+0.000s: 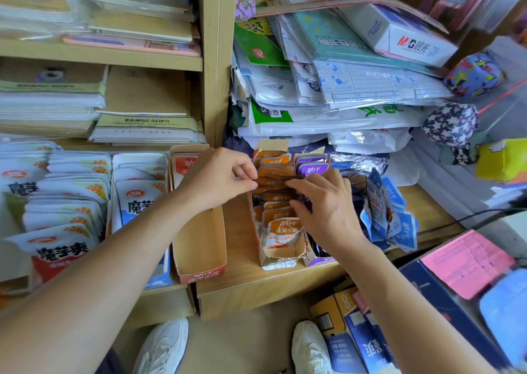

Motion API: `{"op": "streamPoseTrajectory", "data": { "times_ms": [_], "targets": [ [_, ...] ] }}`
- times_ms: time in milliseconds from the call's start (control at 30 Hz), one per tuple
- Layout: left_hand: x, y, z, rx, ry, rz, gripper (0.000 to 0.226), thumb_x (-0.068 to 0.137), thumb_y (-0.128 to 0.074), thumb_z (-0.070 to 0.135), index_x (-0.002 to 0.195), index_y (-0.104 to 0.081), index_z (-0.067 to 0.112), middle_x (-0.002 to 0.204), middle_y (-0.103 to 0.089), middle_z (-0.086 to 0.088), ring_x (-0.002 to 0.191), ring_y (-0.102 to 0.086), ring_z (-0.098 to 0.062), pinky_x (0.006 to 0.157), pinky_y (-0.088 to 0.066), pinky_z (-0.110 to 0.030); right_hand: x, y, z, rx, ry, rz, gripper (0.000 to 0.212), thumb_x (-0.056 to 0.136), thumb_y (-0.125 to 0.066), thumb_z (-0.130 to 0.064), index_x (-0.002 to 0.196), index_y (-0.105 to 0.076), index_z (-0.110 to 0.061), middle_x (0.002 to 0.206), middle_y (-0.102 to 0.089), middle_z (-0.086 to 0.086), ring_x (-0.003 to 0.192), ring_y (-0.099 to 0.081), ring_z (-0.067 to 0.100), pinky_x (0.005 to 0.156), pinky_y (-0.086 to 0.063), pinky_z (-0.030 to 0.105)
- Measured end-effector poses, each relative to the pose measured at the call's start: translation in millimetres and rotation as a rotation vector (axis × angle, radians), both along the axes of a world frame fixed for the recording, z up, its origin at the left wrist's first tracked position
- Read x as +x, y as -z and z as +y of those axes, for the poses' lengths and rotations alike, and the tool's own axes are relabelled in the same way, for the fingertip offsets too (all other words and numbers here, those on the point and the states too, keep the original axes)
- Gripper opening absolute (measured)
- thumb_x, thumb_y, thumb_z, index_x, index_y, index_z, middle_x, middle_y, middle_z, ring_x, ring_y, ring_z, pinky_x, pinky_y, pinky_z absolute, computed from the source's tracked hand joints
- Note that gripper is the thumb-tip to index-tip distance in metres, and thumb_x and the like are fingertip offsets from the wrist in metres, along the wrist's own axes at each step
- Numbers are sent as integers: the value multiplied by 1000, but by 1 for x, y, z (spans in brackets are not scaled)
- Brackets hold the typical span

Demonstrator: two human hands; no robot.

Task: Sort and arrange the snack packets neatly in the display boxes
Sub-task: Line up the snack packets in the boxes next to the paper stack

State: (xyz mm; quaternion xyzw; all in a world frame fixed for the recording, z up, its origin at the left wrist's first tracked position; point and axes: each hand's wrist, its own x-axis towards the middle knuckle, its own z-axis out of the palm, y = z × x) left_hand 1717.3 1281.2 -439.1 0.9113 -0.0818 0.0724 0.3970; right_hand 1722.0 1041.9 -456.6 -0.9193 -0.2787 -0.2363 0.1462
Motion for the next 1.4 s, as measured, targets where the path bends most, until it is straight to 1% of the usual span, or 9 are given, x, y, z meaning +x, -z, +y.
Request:
{"op": "streamPoseTrajectory", "data": {
  "times_ms": [133, 367, 600, 767, 867, 1067, 1133, 1267, 1400],
  "targets": [
    [-2, -1, -2, 62, 75, 26, 20, 79, -85, 27, 97, -78, 30, 62, -60, 36, 79, -70, -8, 79, -60, -43, -1, 2, -3, 27, -34, -6, 20, 80, -80, -15, 99, -76, -20, 98, -68, -6, 94, -49, 27, 74, -33, 38],
    [2, 3, -4, 139, 50, -61, 11, 84, -79, 30, 93, -79, 36, 77, -65, 22, 69, -55, 12, 57, -36, -19, -2, 1, -5, 24, -87, 28, 10, 78, -82, -16, 85, -79, -23, 112, -74, -7, 98, -49, 26, 77, -28, 35],
    [0, -2, -10, 333, 161, -28, 22, 83, -74, 38, 105, -76, 42, 93, -60, 23, 82, -52, -3, 60, -35, -23, -3, 1, -8, 23, -71, 72, 23, 76, -83, -16, 97, -77, -23, 115, -73, -6, 102, -51, 29, 78, -36, 42],
    [1, -2, -9, 398, 182, -65, 28, 88, -72, 41, 116, -72, 42, 88, -56, 26, 73, -48, 3, 60, -31, -17, -5, -1, -9, 55, -48, 53, 32, 77, -84, -20, 107, -75, -21, 110, -72, -9, 103, -51, 26, 78, -33, 39],
    [0, 2, -14, 371, 108, -141, 20, 92, -71, 36, 111, -76, 34, 92, -71, 18, 72, -53, 1, 65, -39, -16, -8, -1, -9, 31, -80, 58, 27, 76, -85, -21, 101, -76, -22, 104, -71, -9, 101, -50, 26, 77, -35, 41],
    [3, 5, -19, 208, -33, -241, 9, 89, -76, 27, 96, -80, 23, 86, -76, 7, 61, -52, 9, 63, -46, -16, -21, -4, -4, -187, -31, 105, 56, 73, -85, -36, 123, -67, -21, 115, -70, -8, 110, -47, 33, 80, -25, 41],
    [0, 4, -20, 177, -57, -297, 8, 83, -81, 24, 85, -74, 22, 79, -71, 8, 61, -54, 4, 62, -52, -24, -23, -5, -3, -204, -32, 106, 56, 71, -87, -34, 122, -68, -22, 112, -69, -8, 109, -47, 34, 78, -21, 39],
    [-4, 4, -22, 221, -28, -329, 23, 78, -80, 11, 73, -63, 25, 73, -56, 13, 63, -54, -8, 52, -39, -20, -24, -4, -4, -164, -49, 99, 44, 70, -88, -27, 112, -74, -24, 105, -68, -8, 104, -45, 32, 79, -17, 37],
    [-10, 6, -21, 336, 28, -251, 16, 85, -72, 22, 92, -78, 35, 74, -56, 14, 70, -58, -10, 52, -43, -21, -26, -4, -6, -124, -76, 117, 28, 70, -86, -17, 94, -75, -28, 100, -66, -16, 104, -44, 29, 81, -18, 37]
  ]
}}
